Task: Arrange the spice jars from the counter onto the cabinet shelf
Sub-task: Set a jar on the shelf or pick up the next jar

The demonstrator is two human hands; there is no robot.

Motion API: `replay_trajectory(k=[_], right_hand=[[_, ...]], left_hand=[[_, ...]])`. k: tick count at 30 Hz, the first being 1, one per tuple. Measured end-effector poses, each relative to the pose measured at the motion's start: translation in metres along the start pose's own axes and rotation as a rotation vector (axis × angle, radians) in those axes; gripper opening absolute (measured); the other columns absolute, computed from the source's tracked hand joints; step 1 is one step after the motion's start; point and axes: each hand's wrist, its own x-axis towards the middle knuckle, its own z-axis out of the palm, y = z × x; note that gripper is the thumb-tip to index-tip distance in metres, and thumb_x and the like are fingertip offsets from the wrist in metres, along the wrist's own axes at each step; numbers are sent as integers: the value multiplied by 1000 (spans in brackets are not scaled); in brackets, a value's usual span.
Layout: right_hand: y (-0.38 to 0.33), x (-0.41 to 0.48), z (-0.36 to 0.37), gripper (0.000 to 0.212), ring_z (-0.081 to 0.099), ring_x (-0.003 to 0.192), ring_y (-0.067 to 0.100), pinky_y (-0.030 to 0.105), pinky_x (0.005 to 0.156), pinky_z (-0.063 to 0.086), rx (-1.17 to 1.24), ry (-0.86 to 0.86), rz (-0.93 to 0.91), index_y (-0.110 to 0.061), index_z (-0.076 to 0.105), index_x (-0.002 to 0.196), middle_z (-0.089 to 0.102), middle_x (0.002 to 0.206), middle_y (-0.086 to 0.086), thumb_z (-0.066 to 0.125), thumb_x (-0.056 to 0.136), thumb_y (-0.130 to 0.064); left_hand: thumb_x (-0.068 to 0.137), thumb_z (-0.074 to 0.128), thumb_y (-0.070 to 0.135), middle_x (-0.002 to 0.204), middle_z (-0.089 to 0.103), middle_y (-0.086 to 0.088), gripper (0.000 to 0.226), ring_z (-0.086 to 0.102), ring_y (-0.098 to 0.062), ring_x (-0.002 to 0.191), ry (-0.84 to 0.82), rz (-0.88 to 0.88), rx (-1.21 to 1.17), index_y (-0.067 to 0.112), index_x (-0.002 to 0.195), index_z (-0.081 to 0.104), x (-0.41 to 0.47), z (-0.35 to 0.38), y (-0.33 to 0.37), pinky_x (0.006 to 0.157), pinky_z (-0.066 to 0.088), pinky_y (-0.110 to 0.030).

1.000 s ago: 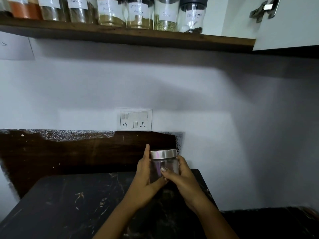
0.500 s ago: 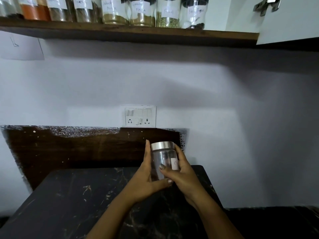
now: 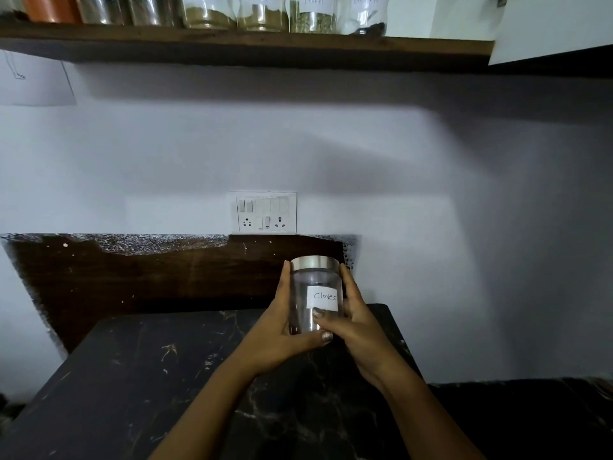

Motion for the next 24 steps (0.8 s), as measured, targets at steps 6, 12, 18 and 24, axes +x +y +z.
replay_trajectory(k=[6,12,18,24], right_hand=[[-1,-4,-9,88,64,107,15,43,101,46,-13,27,9,-46,18,144,68,112,0,69,81,-11],[-8,-10,-15,88,64,108,14,32,90,53,-68,28,-54,-49,26,140,67,115,4,74,73,-20],[-14,-14,-19,89,63,106,8,20,74,56,-57,12,-90,-54,26,135,64,117,-2,73,68,-22],[-30,-14,-26,82,66,91,-4,16,66,54,-97,30,-180,-54,28,129,55,114,-15,69,78,-5]], left_hand=[[66,63,49,132,23,39,101,41,12,121,36,14,-48,55,135,-11,-5,1,-5,103,42,-28],[74,64,47,133,15,43,104,36,20,121,26,43,2,50,136,-20,-4,4,4,93,40,-8],[72,62,57,135,16,45,106,22,22,126,93,121,166,51,137,-22,-3,5,15,88,32,2],[69,65,60,133,28,40,109,37,9,124,163,201,291,48,142,-16,2,1,26,94,37,-10]])
